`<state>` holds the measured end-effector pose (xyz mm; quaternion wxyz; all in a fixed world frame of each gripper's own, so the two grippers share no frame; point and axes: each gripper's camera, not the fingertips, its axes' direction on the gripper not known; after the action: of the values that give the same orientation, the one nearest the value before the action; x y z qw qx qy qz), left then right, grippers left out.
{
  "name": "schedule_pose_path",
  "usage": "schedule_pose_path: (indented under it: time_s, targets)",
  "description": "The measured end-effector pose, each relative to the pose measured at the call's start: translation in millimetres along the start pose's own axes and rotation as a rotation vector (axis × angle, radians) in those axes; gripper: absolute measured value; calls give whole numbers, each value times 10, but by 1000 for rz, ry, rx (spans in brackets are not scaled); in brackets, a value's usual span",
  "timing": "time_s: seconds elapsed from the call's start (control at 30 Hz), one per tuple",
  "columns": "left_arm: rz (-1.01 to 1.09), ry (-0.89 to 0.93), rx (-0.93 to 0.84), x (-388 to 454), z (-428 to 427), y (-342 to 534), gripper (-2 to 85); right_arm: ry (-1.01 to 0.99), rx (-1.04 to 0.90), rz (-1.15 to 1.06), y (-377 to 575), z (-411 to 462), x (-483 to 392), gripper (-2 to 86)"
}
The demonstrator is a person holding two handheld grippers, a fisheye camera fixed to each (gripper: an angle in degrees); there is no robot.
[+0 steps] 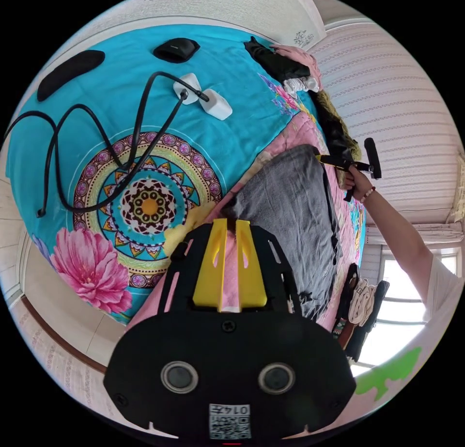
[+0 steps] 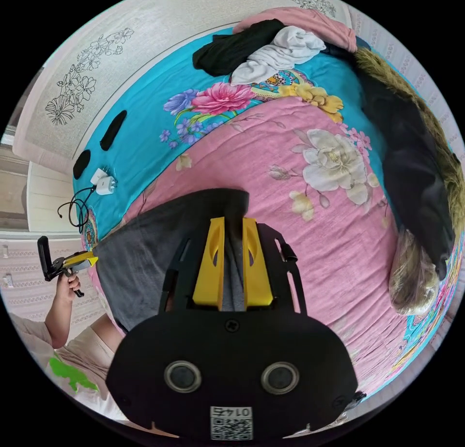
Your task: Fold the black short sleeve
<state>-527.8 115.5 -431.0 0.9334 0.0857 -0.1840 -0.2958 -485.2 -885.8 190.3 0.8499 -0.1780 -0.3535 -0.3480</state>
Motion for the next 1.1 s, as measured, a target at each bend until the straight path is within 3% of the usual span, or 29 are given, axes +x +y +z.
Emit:
schedule_pose_path:
  time_s: [0.37, 0.47, 0.63, 0.9, 1.1]
  targets:
    - [219, 73, 117, 292, -337, 375, -10, -62, 117, -102, -8, -688, 16, 9]
    - [206, 32, 126, 328, -316, 494, -10, -91, 144, -73, 118, -875, 88, 8]
    - [140, 111, 151, 333, -263, 681, -10, -82, 161, -72, 273, -1097, 90, 8]
    - [458, 247, 79, 1368, -405, 1110, -10, -177, 266, -146, 1000, -1959, 253, 8]
    - [726, 370, -121, 2470, -93, 1671, -10, -262, 345, -139, 2058, -2577, 636, 9]
